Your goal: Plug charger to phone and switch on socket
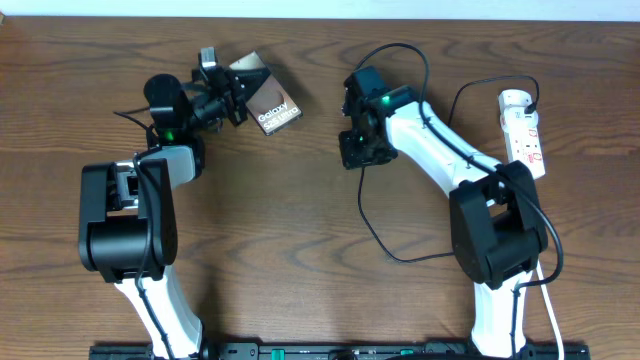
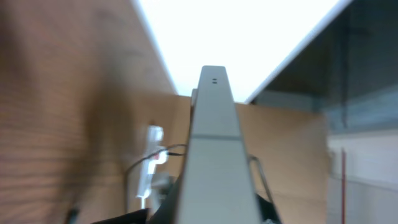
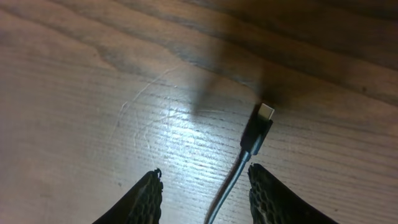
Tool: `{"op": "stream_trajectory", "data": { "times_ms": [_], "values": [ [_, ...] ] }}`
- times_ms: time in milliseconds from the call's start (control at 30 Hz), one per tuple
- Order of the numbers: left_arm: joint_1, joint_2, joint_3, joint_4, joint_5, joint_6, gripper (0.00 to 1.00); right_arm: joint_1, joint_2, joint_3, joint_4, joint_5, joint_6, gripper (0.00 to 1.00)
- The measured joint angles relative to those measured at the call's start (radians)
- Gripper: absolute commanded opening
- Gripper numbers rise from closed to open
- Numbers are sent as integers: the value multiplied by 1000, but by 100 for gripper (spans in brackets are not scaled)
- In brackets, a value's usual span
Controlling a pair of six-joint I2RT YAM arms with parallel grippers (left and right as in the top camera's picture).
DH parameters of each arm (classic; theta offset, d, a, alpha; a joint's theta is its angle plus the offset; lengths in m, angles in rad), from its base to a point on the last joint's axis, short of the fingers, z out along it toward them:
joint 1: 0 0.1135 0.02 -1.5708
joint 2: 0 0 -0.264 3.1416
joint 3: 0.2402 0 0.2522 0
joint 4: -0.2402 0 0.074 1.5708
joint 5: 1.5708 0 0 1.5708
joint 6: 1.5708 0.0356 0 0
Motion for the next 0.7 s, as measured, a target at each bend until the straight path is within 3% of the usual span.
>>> {"op": "stream_trajectory", "data": {
  "times_ms": [200, 367, 500, 700],
  "values": [
    [0, 0, 2, -391, -32, 247, 8, 15, 6, -1, 7, 92, 80, 42],
    [0, 0, 1, -652, -46, 543, 7, 15, 19, -2, 8, 131, 113, 42],
    [0, 0, 1, -696, -48, 672, 7, 15, 34, -3, 10, 131, 124, 40],
    [0, 0, 1, -697, -48, 740, 7, 15, 76, -2, 19, 108, 137, 40]
  ]
}}
